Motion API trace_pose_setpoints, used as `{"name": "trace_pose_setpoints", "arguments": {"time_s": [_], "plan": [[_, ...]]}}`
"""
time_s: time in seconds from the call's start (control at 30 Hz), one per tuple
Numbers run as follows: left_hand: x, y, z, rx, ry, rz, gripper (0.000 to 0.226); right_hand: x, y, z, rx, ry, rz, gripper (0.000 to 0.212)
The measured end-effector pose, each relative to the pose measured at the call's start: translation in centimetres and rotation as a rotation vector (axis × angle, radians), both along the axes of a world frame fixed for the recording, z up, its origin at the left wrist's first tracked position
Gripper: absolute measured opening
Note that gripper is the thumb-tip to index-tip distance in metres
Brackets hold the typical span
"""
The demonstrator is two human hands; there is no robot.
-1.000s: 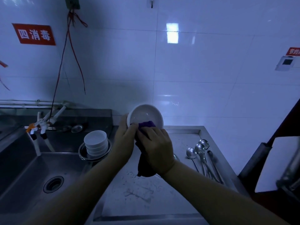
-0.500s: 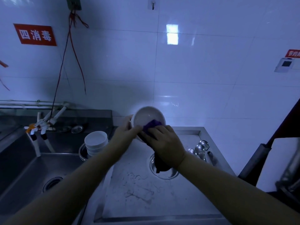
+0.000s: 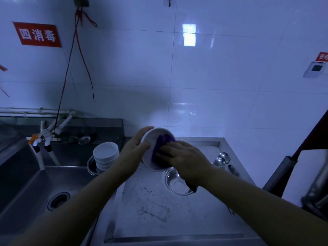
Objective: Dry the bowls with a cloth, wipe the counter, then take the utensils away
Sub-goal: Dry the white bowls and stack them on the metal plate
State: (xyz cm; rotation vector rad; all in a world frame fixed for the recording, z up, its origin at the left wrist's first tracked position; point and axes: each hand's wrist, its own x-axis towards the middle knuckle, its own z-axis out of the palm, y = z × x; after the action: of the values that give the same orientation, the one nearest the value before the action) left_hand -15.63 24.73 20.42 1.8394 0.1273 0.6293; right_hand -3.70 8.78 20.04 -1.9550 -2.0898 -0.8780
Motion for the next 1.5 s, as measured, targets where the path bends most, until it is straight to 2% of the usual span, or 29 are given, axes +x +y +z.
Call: {"name": "trace_pose_setpoints", "arguments": {"time_s": [0.1,0.17,0.23,0.37,0.5,0.6,0.73,0.83,0.9,0.97,1.03,1.13,1.2,1.27,1.37,1.43,1.5], "plan": [[0.3,-0.1,0.2,-0.060,-0.003,-0.070,0.045,-0.6,0.8,0.2,0.009,0.058,-0.126,0.044],[0.6,-0.1,0.1,-0.076,-0.008,-0.081,0.041,-1.5,1.5,0.1,0.017,0.216,-0.170,0.051],[0.7,-0.3,0.1,-0.081,-0.023,-0.063,0.037,-2.3,2.3,0.3,0.024,0.366,-0.146,0.051],[0.8,0.0,0.2,-0.112,-0.038,-0.026,0.035,-3.5,2.7,0.0,-0.004,0.395,-0.043,0.041],[0.4,0.6,0.3,-0.073,0.013,-0.023,0.033,-2.7,1.1,-1.0,-0.124,0.463,0.016,0.046],[0.3,0.8,0.3,-0.018,0.085,-0.068,0.034,-0.5,-0.4,-0.7,-0.252,0.267,0.043,0.056],[0.9,1.0,0.9,-0.061,0.171,-0.198,0.043,2.4,-0.8,1.8,-0.319,-0.125,0.180,0.033],[1.7,1.5,1.6,-0.155,0.320,-0.325,0.047,4.1,-0.4,2.7,-0.314,-0.392,0.201,0.035],[2.1,2.0,1.7,-0.201,0.391,-0.384,0.051,4.1,-0.3,2.0,-0.270,-0.428,0.189,0.042],[2.3,2.2,1.6,-0.167,0.395,-0.393,0.051,3.5,-0.2,0.9,-0.234,-0.362,0.157,0.051],[2.3,2.2,1.4,-0.133,0.321,-0.335,0.046,2.7,0.2,-0.3,-0.148,-0.238,0.084,0.053],[2.6,1.5,0.9,-0.176,0.153,-0.132,0.044,1.1,0.8,-1.9,0.052,0.048,-0.009,0.053],[2.9,0.8,0.2,-0.182,0.102,-0.010,0.040,-0.4,1.1,-3.0,0.112,0.205,-0.051,0.053],[3.1,0.3,-0.3,-0.112,0.122,0.039,0.035,-1.4,1.3,-3.8,0.155,0.305,-0.056,0.044],[3.0,0.7,0.1,-0.021,0.327,-0.022,0.027,-1.1,1.1,-3.7,0.131,0.339,-0.038,0.042],[2.6,1.6,0.3,0.146,0.436,-0.071,0.039,-0.6,0.7,-3.5,0.078,0.370,-0.040,0.040],[1.9,2.6,0.7,0.553,0.437,-0.022,0.053,0.0,0.3,-3.2,0.024,0.443,-0.061,0.035]]}}
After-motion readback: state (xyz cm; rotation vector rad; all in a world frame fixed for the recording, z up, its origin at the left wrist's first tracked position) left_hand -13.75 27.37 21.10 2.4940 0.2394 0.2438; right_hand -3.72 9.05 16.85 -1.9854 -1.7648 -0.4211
